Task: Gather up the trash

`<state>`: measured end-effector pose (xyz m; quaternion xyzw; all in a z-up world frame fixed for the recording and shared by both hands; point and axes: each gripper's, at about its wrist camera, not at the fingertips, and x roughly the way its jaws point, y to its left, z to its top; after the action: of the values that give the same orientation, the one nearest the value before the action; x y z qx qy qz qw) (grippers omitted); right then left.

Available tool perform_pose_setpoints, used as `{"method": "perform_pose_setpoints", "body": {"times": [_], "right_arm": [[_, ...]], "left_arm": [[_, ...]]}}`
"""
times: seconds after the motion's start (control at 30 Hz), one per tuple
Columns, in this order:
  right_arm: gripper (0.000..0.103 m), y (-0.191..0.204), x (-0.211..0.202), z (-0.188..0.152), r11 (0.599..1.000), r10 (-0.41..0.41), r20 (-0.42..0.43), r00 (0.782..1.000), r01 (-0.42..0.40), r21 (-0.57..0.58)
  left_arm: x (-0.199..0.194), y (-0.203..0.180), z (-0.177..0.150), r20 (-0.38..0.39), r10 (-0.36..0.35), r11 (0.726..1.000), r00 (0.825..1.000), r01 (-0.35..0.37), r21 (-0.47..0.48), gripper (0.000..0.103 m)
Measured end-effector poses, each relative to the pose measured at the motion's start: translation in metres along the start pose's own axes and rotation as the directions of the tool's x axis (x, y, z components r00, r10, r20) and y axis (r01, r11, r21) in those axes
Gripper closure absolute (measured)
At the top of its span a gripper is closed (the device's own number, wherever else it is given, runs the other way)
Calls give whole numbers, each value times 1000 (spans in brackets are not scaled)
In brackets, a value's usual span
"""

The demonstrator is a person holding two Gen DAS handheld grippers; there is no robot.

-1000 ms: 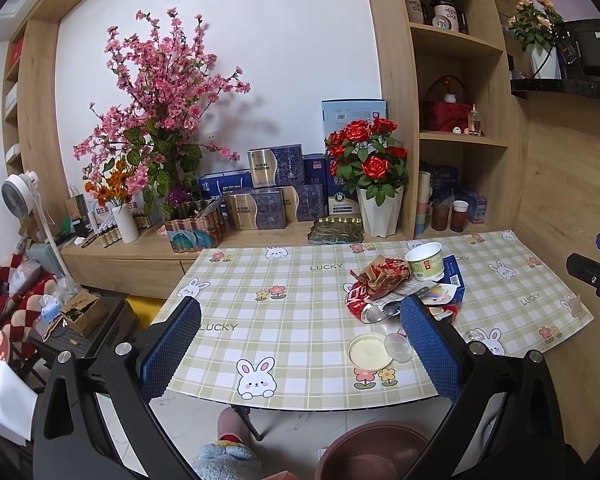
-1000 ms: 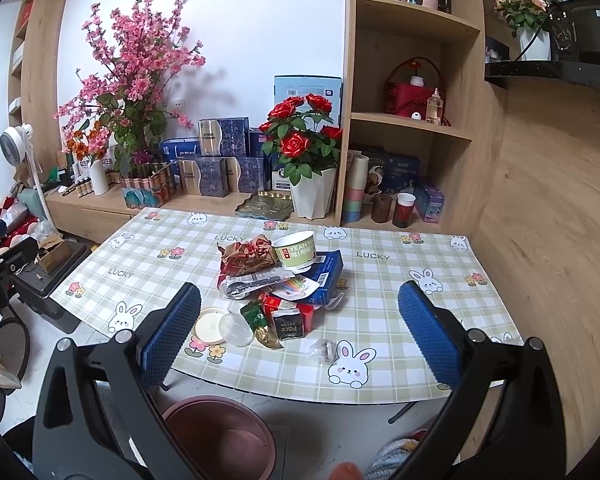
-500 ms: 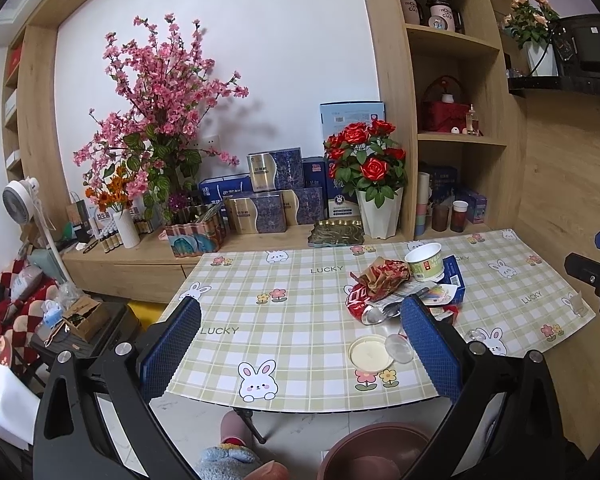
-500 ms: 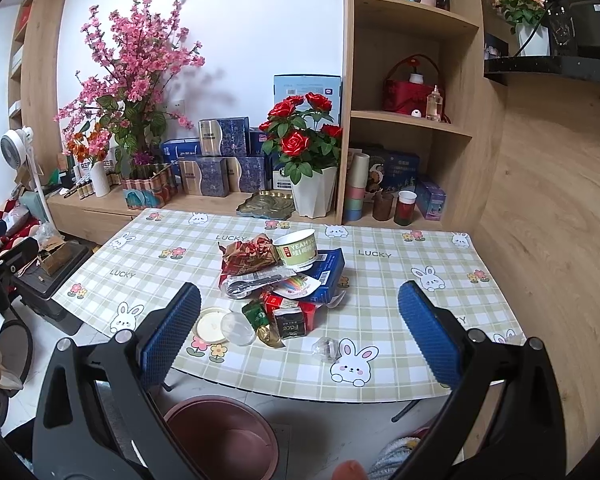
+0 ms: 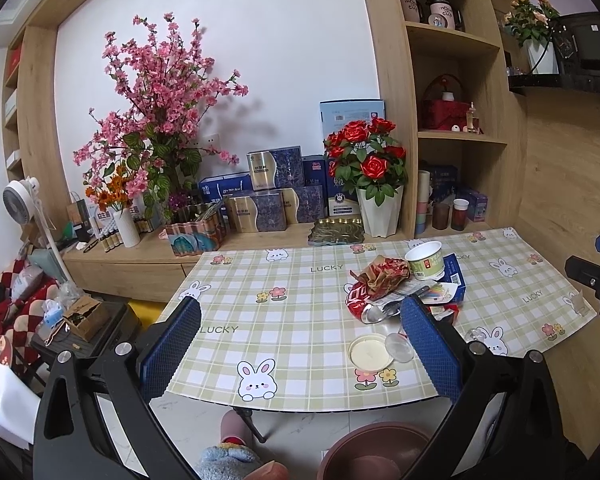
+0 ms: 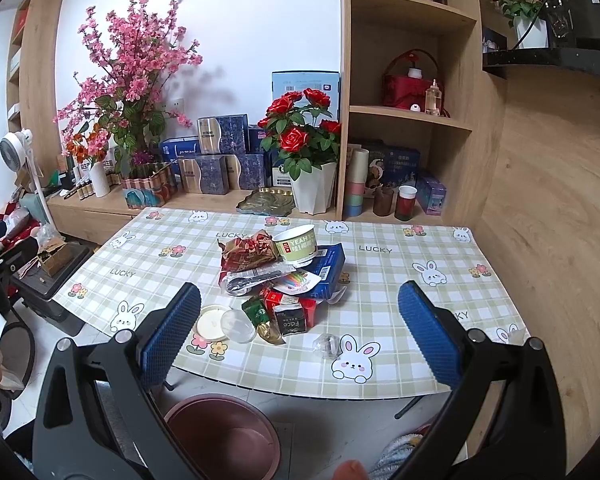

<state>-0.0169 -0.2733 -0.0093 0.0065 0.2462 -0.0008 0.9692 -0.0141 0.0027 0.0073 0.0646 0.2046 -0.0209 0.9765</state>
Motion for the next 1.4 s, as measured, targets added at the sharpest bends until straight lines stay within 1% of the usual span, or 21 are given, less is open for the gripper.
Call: {"method": "perform_pose_setpoints", "body": {"times": [0.23, 0.27, 0.33, 0.43, 0.63, 0.73, 0.8, 0.87, 0.9, 0.97, 1.0, 1.03, 1.1, 1.17, 1.2, 1.23, 1.27, 1.3, 1.33, 1.37, 1.4], "right_arm": [[6, -1, 0, -1, 1000, 1, 0, 1000, -1, 1], [6, -1, 1, -1, 1000, 4, -2, 1000, -4, 4], [6, -3, 2, -2, 1000, 17, -7, 1000, -17, 17], [6, -8, 10, -5, 999, 20, -19, 1000, -19, 41], [5, -20, 34, -22, 991, 60, -61, 996, -52, 120], [5, -29, 49, -35, 983, 72, -67, 995, -60, 171], [5, -32, 58, -42, 979, 78, -72, 994, -63, 193], [6, -34, 69, -48, 975, 85, -81, 993, -66, 213], [5, -35, 75, -51, 974, 84, -90, 992, -63, 217], [6, -36, 88, -56, 973, 107, -142, 984, -74, 220], [6, -35, 94, -59, 974, 113, -159, 981, -78, 212], [6, -35, 97, -60, 978, 96, -164, 982, -62, 198], [6, -32, 105, -63, 988, 11, -184, 983, 17, 152], [6, -36, 114, -68, 989, -1, -198, 980, 30, 142], [6, -39, 119, -70, 988, 7, -202, 979, 24, 151], [6, -42, 123, -71, 987, 12, -204, 979, 21, 159], [6, -44, 127, -73, 986, 17, -205, 979, 17, 164], [6, -46, 132, -74, 986, 17, -207, 978, 17, 163], [6, -47, 138, -76, 987, 14, -211, 977, 21, 160], [6, -47, 144, -78, 987, 12, -218, 976, 23, 157], [6, -48, 150, -80, 987, 13, -226, 974, 23, 157]], "left_arm": [[1, 2, -3, 10, 21, 1000, 1000, -21, -8, 5], [2, 3, -3, 15, 31, 1000, 999, -30, -7, 5], [4, 1, -6, 35, 79, 997, 996, -80, 24, 5], [9, 2, -11, 50, 102, 993, 994, -105, 54, 5], [31, 8, -26, 23, 31, 999, 999, -32, 36, 5], [46, 6, -41, 44, -24, 999, 999, 22, 40, 5], [57, 3, -50, 42, -59, 998, 997, 57, 40, 5], [75, -2, -59, -31, -87, 995, 996, 88, 36, 5], [82, -4, -62, -54, -101, 994, 993, 103, 28, 5], [102, -3, -73, -120, -171, 985, 978, 170, -26, 5], [108, -3, -75, -132, -190, 982, 973, 186, -44, 5], [114, -3, -79, -142, -207, 978, 968, 200, -62, 5], [130, -3, -88, -150, -223, 974, 963, 214, -77, 5], [145, -7, -95, -173, -220, 975, 960, 213, -60, 5], [156, -10, -100, -194, -228, 974, 954, 223, -49, 5], [167, -15, -105, -219, -261, 965, 940, 257, -45, 5], [176, -20, -109, -245, -304, 952, 921, 302, -45, 5], [188, -27, -115, -278, -350, 935, 895, 352, -42, 5], [195, -33, -120, -293, -361, 929, 886, 369, -29, 5], [206, -43, -126, -315, -356, 925, 880, 380, 14, 5], [215, -52, -131, -331, -338, 925, 881, 376, 56, 5]]}}
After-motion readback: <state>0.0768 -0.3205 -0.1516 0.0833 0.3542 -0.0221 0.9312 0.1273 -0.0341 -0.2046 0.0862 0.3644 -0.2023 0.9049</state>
